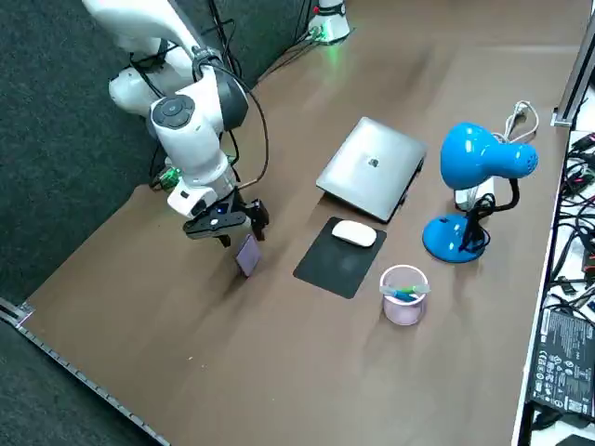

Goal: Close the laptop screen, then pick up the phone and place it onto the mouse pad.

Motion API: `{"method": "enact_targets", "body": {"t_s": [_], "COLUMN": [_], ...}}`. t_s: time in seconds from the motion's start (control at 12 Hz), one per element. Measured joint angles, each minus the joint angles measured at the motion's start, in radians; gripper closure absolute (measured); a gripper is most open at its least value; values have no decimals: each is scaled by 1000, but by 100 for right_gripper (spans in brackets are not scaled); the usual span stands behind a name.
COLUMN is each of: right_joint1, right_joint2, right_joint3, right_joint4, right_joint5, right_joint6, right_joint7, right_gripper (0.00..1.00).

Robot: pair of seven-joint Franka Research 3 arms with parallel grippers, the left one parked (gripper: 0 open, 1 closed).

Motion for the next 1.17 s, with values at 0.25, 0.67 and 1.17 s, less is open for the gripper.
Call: {"method": "enact_targets", "body": {"t_s": [0.25, 0.67, 1.17], "right_joint1": [-5, -37, -60], "right_joint2": [1, 7, 39], "right_joint3": [1, 1, 1], "right_joint4": [-3, -25, -32], "right_joint5": [0, 8, 95], "right_joint6": [0, 6, 38], "right_joint7": [117, 247, 250], "right_gripper": [4, 4, 4]}}
